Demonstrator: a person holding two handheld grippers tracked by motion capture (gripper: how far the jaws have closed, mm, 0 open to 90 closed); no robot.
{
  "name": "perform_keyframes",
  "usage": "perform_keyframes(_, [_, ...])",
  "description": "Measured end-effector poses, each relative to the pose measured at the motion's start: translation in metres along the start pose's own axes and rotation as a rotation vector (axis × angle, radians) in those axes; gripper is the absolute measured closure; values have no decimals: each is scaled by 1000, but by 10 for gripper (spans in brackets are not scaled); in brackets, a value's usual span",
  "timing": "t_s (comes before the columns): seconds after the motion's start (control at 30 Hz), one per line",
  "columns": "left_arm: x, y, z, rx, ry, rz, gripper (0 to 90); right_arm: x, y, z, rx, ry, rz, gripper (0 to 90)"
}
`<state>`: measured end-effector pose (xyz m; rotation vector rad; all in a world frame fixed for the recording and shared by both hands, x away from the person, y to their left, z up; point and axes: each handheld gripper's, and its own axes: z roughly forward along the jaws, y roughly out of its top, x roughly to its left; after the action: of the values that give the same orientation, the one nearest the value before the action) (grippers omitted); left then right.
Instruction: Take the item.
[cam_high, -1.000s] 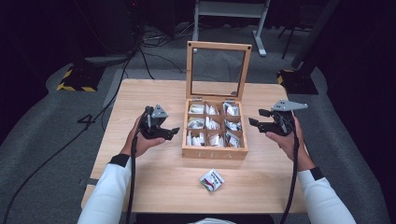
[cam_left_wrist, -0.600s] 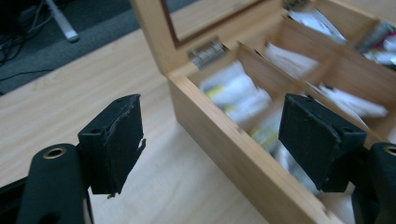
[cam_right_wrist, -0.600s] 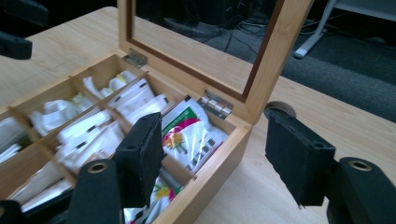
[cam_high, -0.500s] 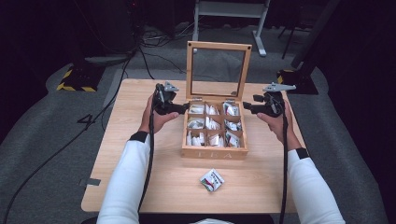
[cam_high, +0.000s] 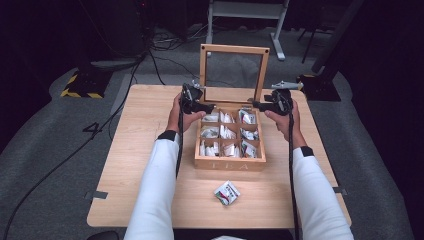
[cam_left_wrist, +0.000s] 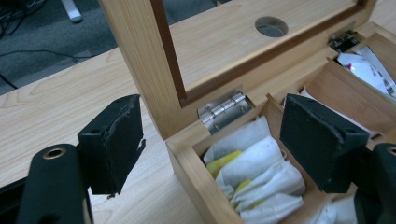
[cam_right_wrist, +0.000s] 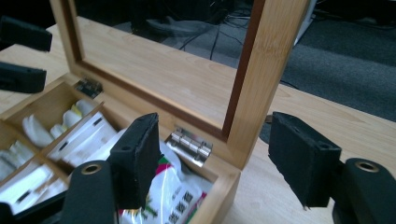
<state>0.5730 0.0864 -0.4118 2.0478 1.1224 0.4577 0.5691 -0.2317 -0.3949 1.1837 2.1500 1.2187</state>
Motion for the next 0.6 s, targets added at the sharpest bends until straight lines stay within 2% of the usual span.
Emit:
perform_keyframes(0.1, [1, 1, 4, 1, 25, -5, 223, 0, 1, 8, 11, -9, 19, 362])
perform_keyframes(0.23, [2, -2, 12, 13, 9, -32, 224, 0, 0, 16, 24, -2, 21, 399])
perform_keyframes(0.3, [3, -4, 15, 8, -8, -64, 225, 2, -2, 19, 15, 12, 45, 430])
perform_keyframes(0.37, [2, -6, 17, 6, -9, -85, 216, 4, -3, 22, 18, 11, 47, 432])
perform_keyframes(0.5, [3, -4, 18, 3, 1, -81, 227, 6, -3, 26, 22, 30, 44, 447])
perform_keyframes(0.53, [3, -3, 18, -6, -7, -91, 226, 6, -3, 26, 20, 31, 45, 448])
perform_keyframes(0.6, [2, -1, 18, -7, 1, -93, 222, 6, -1, 22, -9, 12, 46, 446])
